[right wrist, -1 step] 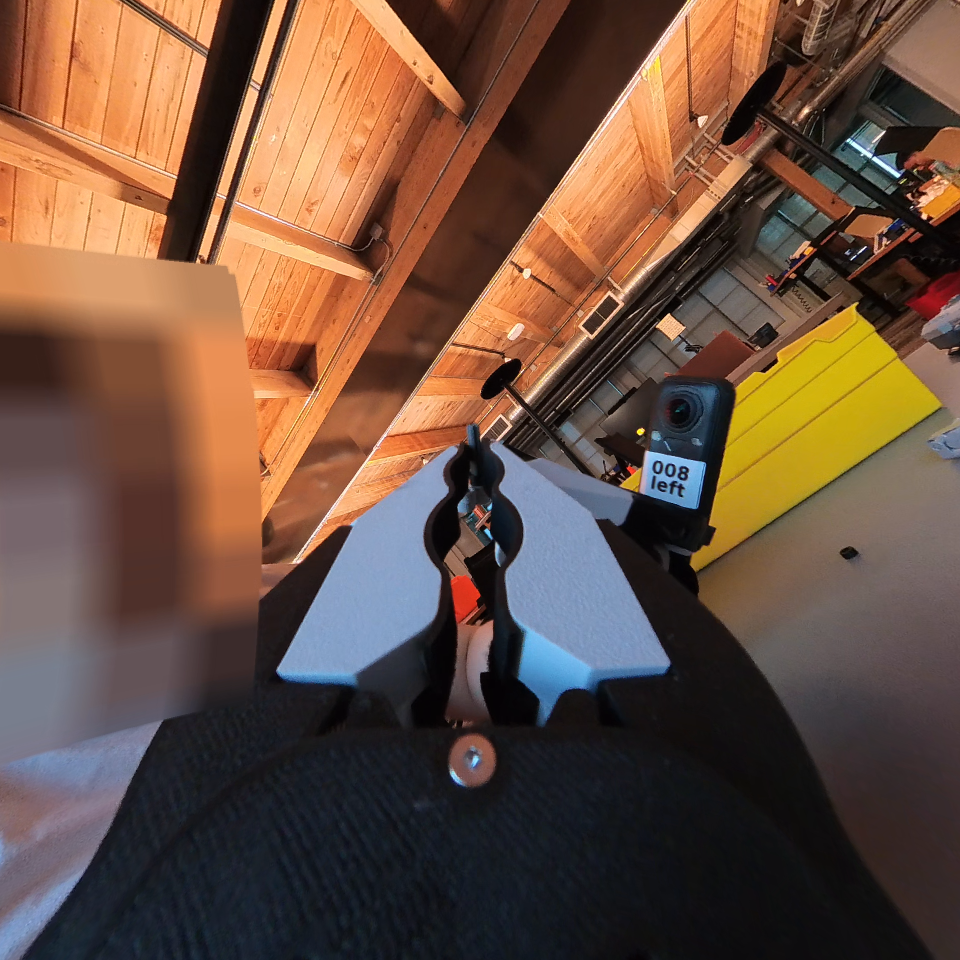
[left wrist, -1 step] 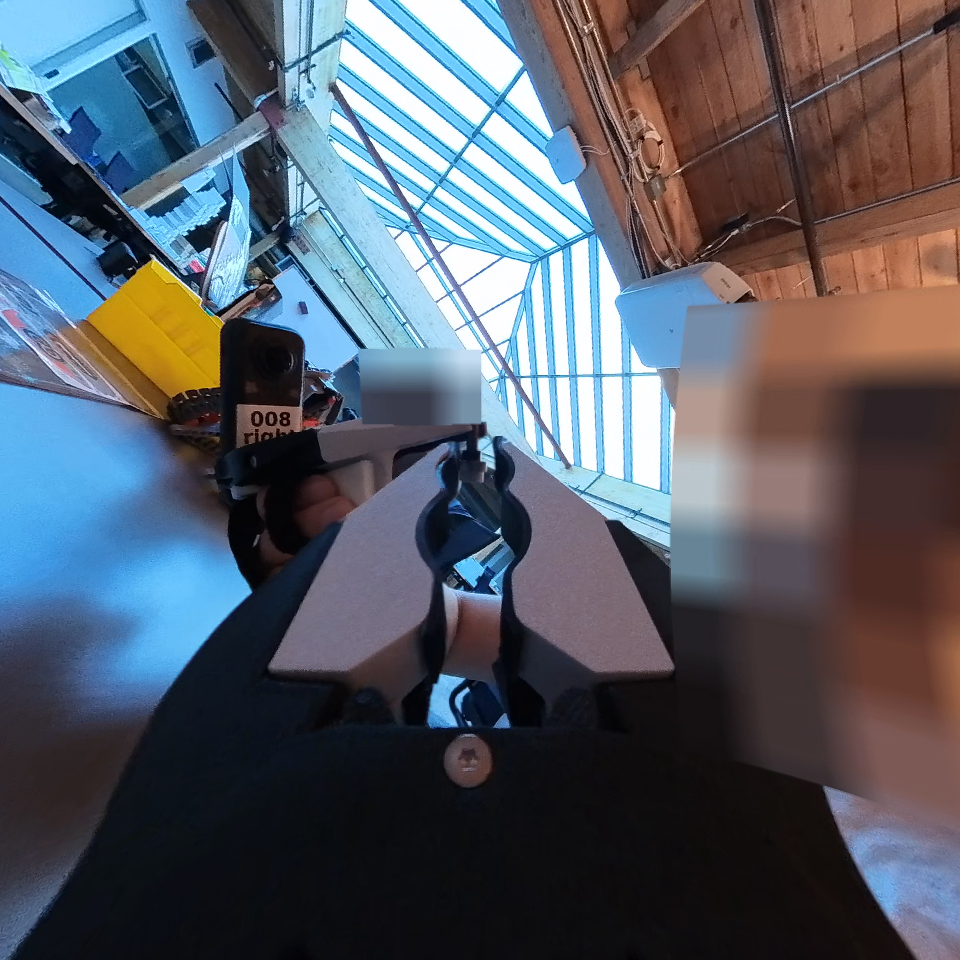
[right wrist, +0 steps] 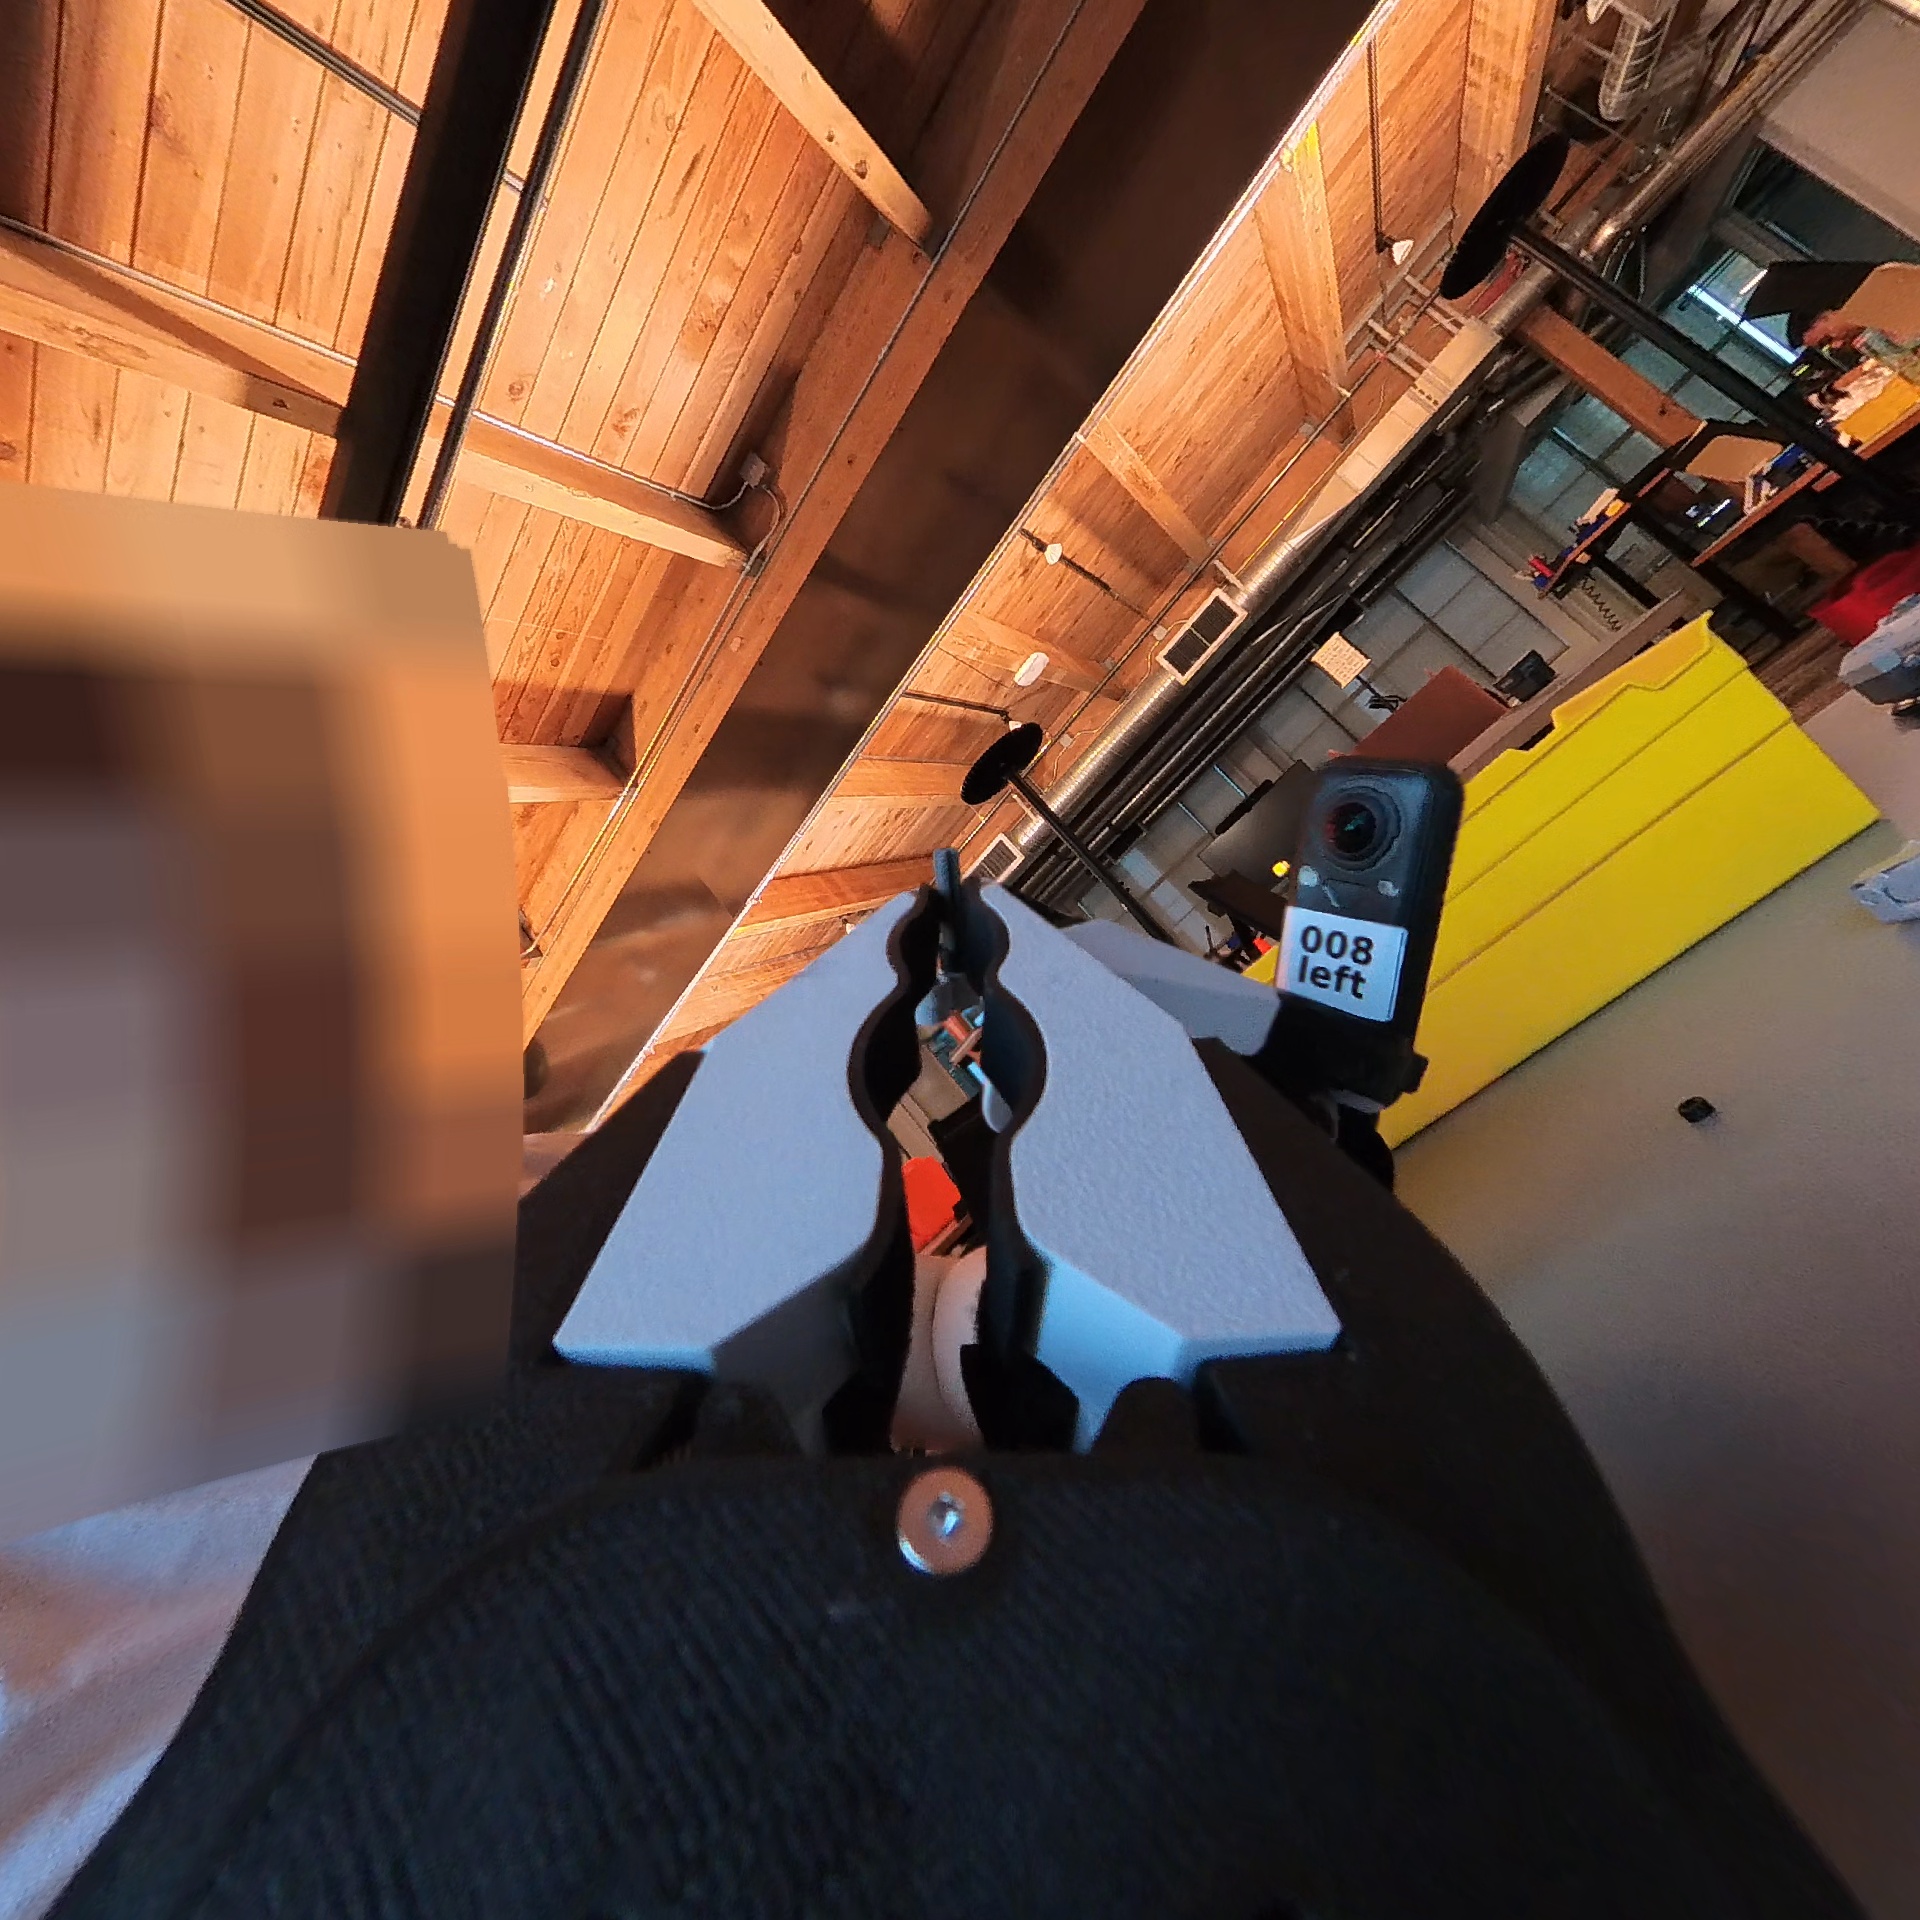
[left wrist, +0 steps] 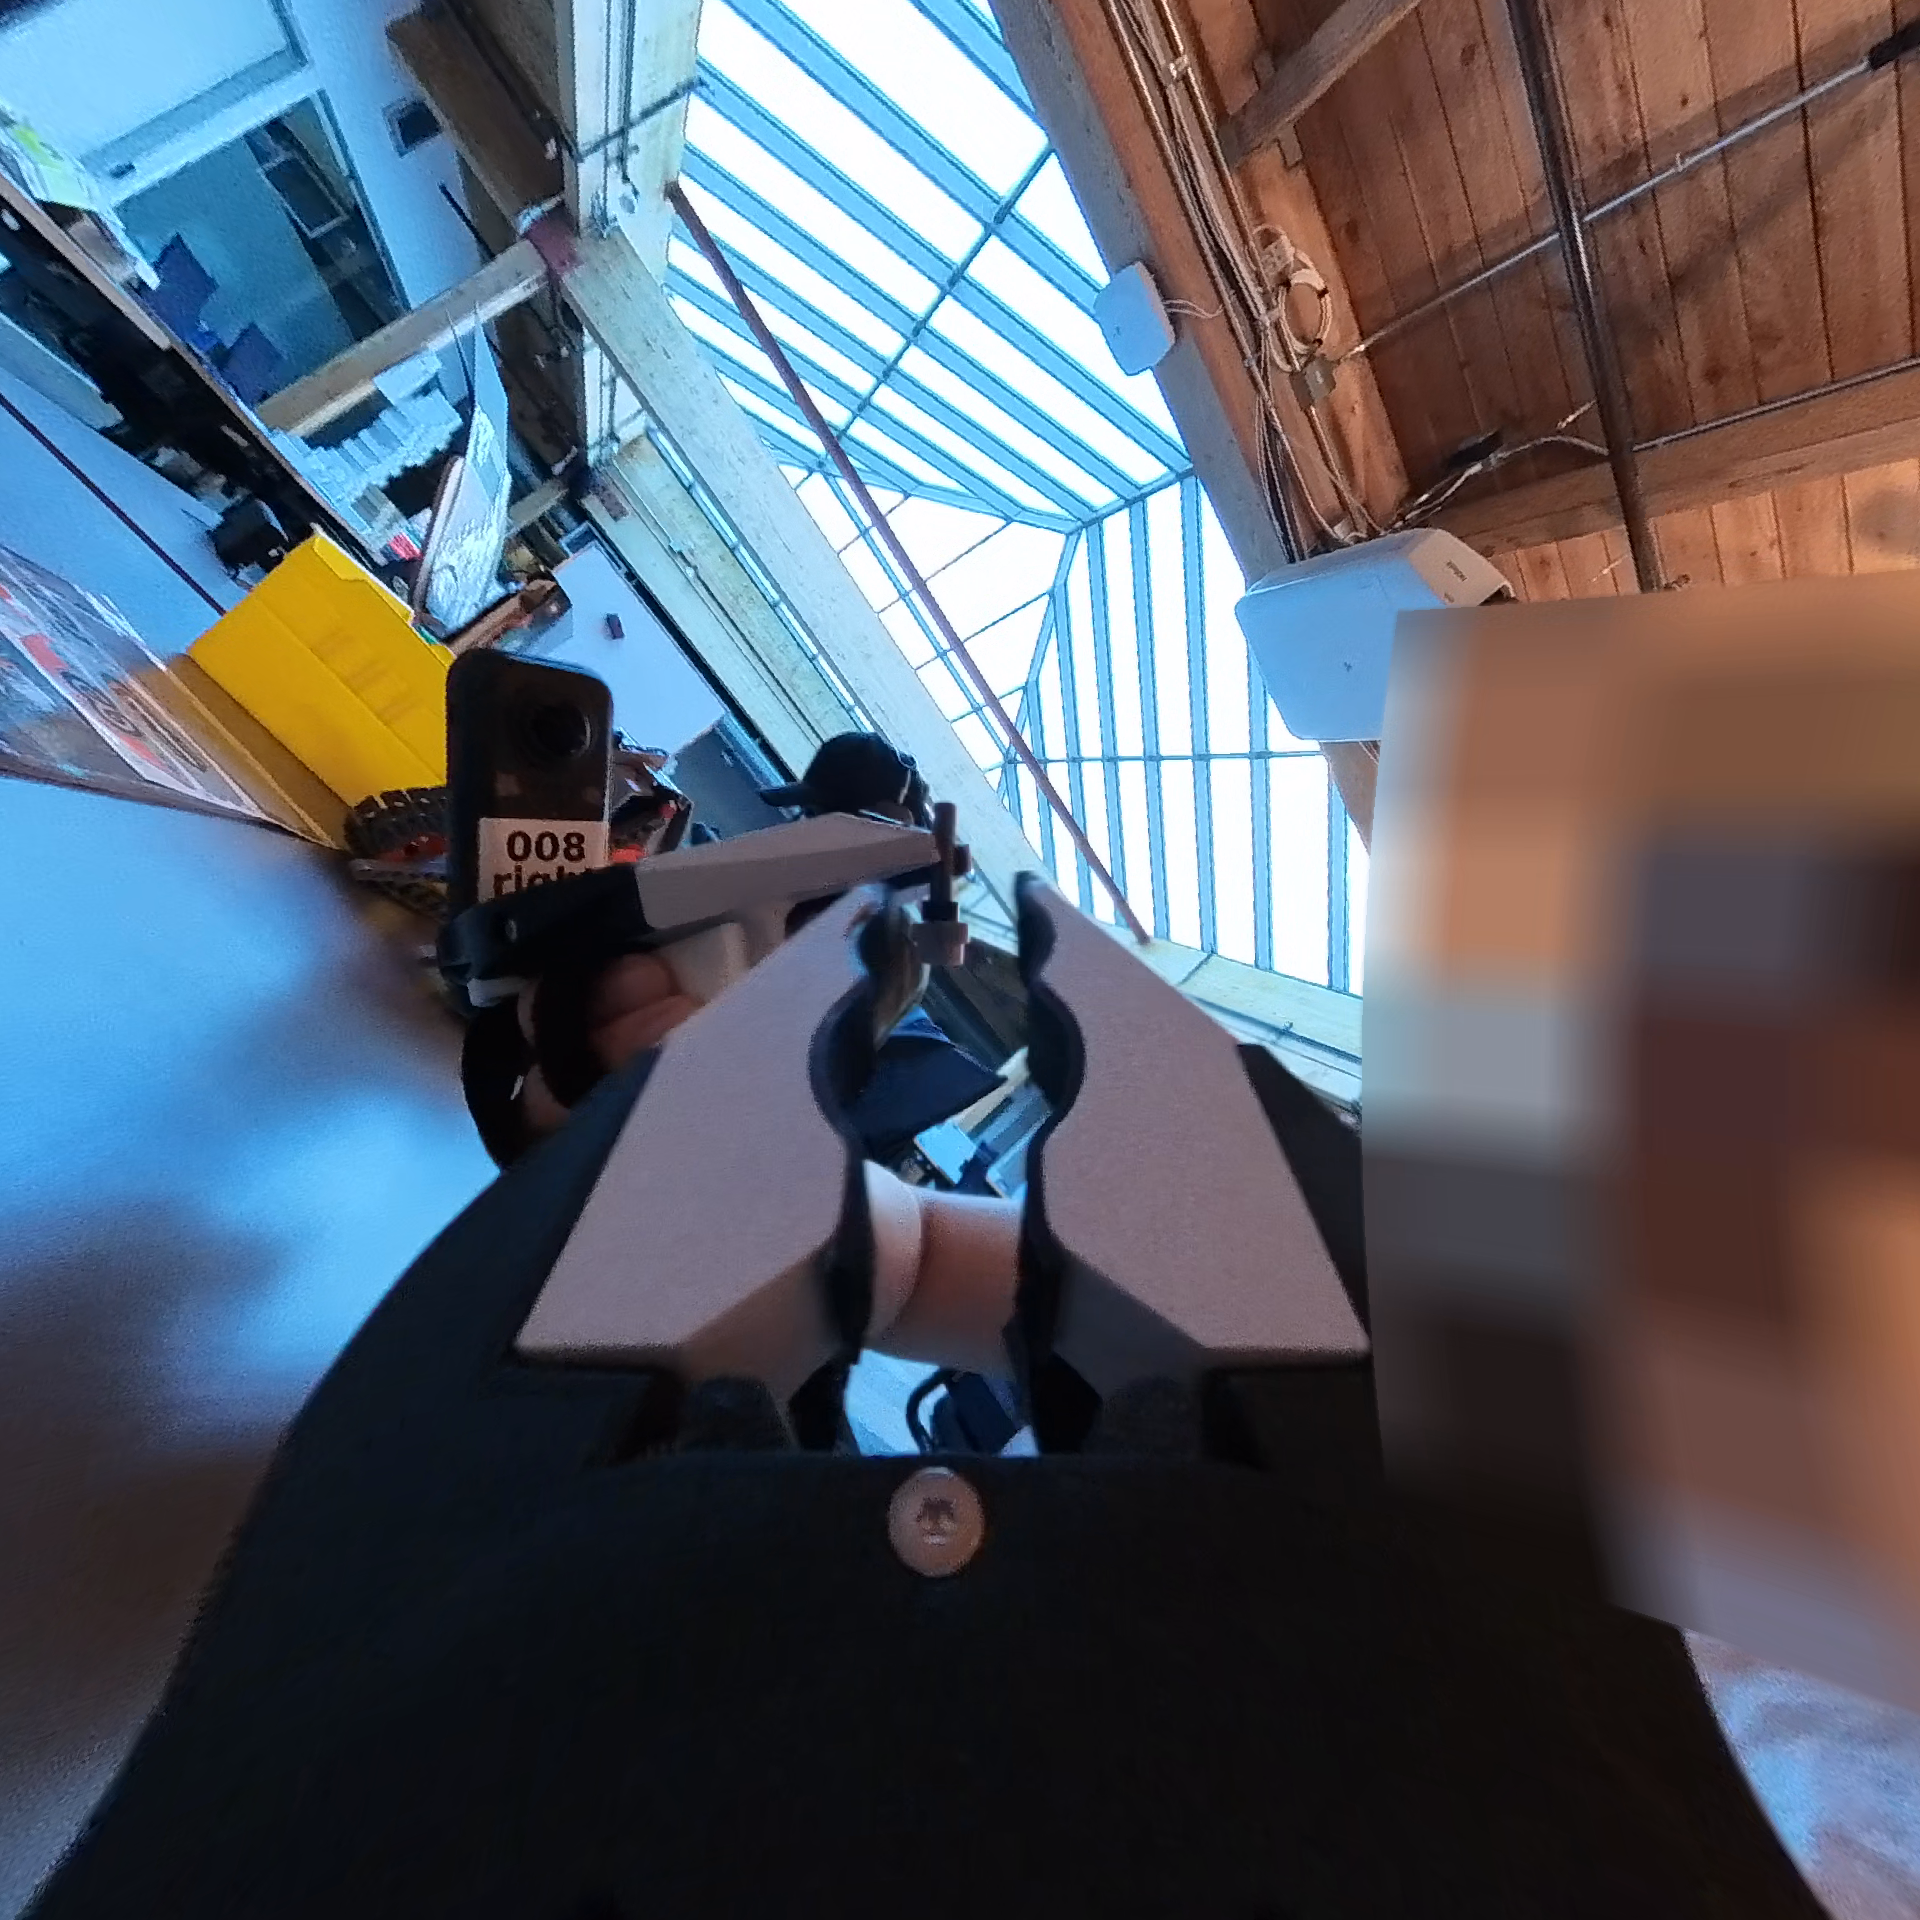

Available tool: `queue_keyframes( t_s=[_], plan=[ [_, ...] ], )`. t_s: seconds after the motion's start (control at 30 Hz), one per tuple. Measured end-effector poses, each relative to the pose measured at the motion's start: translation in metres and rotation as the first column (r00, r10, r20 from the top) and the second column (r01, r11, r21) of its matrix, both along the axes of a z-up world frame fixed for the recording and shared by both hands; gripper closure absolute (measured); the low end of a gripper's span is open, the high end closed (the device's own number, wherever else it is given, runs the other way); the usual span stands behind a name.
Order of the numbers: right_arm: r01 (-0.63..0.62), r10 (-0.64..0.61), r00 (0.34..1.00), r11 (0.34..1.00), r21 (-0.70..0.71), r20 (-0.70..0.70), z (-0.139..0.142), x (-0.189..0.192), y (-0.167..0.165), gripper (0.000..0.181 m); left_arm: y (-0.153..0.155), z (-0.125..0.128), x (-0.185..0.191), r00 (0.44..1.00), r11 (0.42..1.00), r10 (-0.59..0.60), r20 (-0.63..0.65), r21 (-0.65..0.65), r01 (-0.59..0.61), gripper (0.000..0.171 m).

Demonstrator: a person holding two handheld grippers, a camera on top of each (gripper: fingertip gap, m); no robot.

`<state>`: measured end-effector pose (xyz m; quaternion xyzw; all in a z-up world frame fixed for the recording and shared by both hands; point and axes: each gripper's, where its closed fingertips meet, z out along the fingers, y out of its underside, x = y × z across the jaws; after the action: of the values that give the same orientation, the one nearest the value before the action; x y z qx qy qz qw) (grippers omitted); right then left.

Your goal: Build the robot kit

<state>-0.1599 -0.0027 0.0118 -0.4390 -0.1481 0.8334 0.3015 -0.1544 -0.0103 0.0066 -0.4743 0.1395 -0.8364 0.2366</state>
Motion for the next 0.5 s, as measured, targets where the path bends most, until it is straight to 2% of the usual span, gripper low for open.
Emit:
queue_keyframes(
  t_s=[0.03,0.1,0.2,0.33,0.47,0.5],
  plan=[
    [0.005,-0.005,1.0,1.0,-0.003,0.0,-0.0002,0.0008,0.0012,0.178,0.0016,0.0008,-0.0007,1.0,1.0,0.016,0.001,-0.001,-0.016,0.14],
    [0.012,-0.012,1.0,1.0,-0.007,0.004,-0.0013,0.0014,0.0031,0.178,0.0029,0.0002,-0.0002,0.999,0.999,0.039,-0.018,0.012,-0.038,0.128],
    [0.014,-0.014,1.0,1.0,-0.011,0.01,-0.0027,0.0,0.0041,0.178,0.0013,-0.004,0.0047,0.996,0.997,0.059,-0.066,0.047,-0.056,0.127],
    [0.014,-0.014,1.0,1.0,0.006,0.024,-0.0041,-0.0031,0.0025,0.178,-0.0009,-0.0045,0.0069,0.998,0.999,0.033,-0.056,0.032,-0.031,0.138],
    [0.027,-0.028,0.999,0.999,0.025,0.044,-0.0057,-0.0052,0.0021,0.178,-0.0061,-0.0054,0.0084,0.999,1.0,-0.012,-0.049,0.028,0.013,0.16],
    [0.029,-0.031,0.999,0.999,0.028,0.041,-0.0051,-0.0048,0.002,0.179,-0.0065,-0.0041,0.0076,0.999,1.0,-0.017,-0.038,0.023,0.018,0.159]
  ],
)
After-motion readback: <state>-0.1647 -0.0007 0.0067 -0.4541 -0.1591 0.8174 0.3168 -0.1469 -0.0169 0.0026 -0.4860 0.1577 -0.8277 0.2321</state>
